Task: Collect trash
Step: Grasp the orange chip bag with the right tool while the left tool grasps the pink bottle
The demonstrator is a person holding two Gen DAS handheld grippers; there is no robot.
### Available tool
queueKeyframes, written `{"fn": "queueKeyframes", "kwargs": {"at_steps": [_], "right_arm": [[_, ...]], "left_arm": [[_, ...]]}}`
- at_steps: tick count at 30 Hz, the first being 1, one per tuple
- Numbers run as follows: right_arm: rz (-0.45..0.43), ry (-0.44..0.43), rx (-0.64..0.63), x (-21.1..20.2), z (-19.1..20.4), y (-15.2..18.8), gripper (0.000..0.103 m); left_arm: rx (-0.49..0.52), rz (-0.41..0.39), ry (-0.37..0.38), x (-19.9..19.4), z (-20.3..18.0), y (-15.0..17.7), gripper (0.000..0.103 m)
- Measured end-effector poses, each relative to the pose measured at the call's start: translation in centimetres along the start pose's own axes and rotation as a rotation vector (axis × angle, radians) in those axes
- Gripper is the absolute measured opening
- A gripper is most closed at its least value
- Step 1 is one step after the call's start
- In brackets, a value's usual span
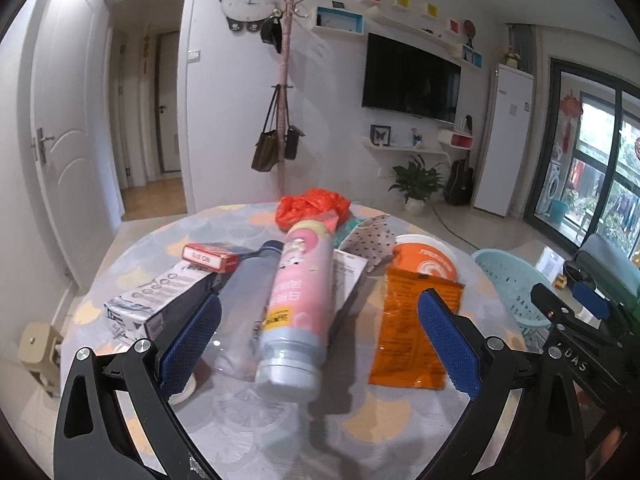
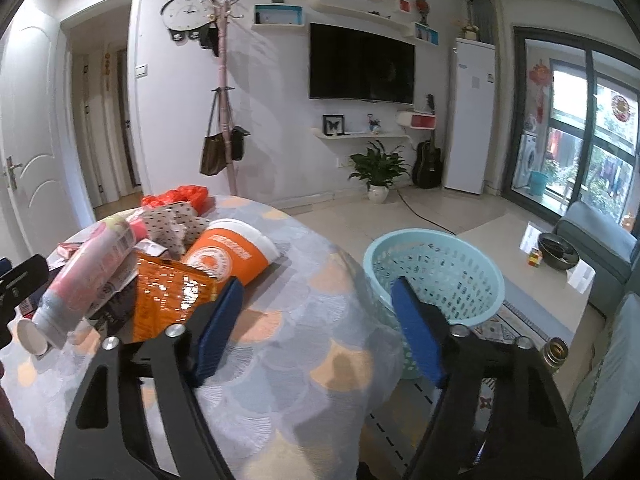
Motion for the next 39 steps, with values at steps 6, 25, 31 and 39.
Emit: {"fn": "queueKeyframes", "kwargs": {"at_steps": [6,25,31,39], "right_arm": [[-0.007,-0.097,-0.037,-0.2,2.8,-1.2,0.043],[0.219,-0.321,-0.048,5.5,8.7,0.8,0.062],[0.28,-0.372,-0.036,7.1,9.9,1.7,0.068],[0.293,-0.44,-0.051,6.9,10.6,2.2,0.031]], "left_arm": [[0.004,0.056,-0.004,0.6,1.5,-1.7,0.095],[-0.017,0.388,0.057,9.0,3.7,-1.0,0.071],[0.012,0.414,0.062,8.8,2.6,-0.4,0.047],[-0.013,0.374,0.063,7.8,2.5,-0.1,0.047]]}}
Point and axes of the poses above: each gripper's, at about its wrist camera, not at the fingertips, and x roughly the way its jaws point, z to its left, y to its underside, the point moved 7 cm from there along x, roughly the way its jaws point, and after that the axes turned 9 degrees about -x, right-handed, at the moved point
